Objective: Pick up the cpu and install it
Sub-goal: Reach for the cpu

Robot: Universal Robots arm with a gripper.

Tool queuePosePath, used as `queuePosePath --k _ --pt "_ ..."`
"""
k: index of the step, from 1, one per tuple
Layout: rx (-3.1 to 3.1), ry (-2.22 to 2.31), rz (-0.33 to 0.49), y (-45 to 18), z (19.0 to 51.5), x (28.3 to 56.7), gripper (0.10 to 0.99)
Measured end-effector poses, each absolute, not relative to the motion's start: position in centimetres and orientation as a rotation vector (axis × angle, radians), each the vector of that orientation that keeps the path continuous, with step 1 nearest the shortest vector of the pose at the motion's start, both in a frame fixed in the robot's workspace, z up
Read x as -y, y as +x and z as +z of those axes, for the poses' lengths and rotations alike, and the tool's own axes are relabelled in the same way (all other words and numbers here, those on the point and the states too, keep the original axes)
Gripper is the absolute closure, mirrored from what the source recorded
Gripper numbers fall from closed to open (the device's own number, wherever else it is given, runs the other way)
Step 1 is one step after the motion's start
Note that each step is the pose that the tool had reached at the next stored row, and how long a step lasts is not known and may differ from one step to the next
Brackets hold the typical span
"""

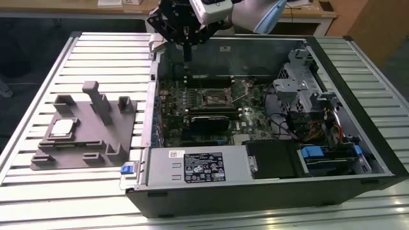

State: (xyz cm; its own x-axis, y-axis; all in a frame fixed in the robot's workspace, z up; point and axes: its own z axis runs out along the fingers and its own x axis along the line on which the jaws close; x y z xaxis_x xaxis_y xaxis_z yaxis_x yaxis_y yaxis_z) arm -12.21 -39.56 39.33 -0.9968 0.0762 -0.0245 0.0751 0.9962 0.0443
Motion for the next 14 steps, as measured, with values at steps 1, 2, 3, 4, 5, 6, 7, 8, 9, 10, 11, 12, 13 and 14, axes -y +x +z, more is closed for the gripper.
queuePosePath --k 1,2,3,4,5,6,7,8,9,10,11,12,13,14 --pt "-3.113 0.118 0.068 -12.21 39.33 39.56 0.980" --pt "-3.112 0.118 0.067 -12.21 39.33 39.55 0.980" --pt "-3.113 0.118 0.068 -12.21 39.33 39.55 0.980" --pt "-3.112 0.118 0.068 -12.21 39.33 39.54 0.980" --pt "-3.113 0.118 0.067 -12.21 39.33 39.54 0.980" --pt "-3.113 0.118 0.068 -12.21 39.33 39.54 0.980" --pt "-3.112 0.118 0.068 -12.21 39.33 39.54 0.980" --pt "-3.113 0.118 0.068 -12.21 39.33 39.54 0.980" --pt "-3.112 0.118 0.068 -12.21 39.33 39.54 0.980" --pt "-3.113 0.118 0.067 -12.21 39.33 39.54 0.980" --pt "-3.112 0.118 0.068 -12.23 39.33 39.53 0.980" --pt "-3.113 0.118 0.068 -12.26 39.33 39.53 0.980" --pt "-3.112 0.118 0.067 -12.33 39.33 39.53 0.980" --pt "-3.112 0.118 0.067 -12.40 39.33 39.54 0.980"
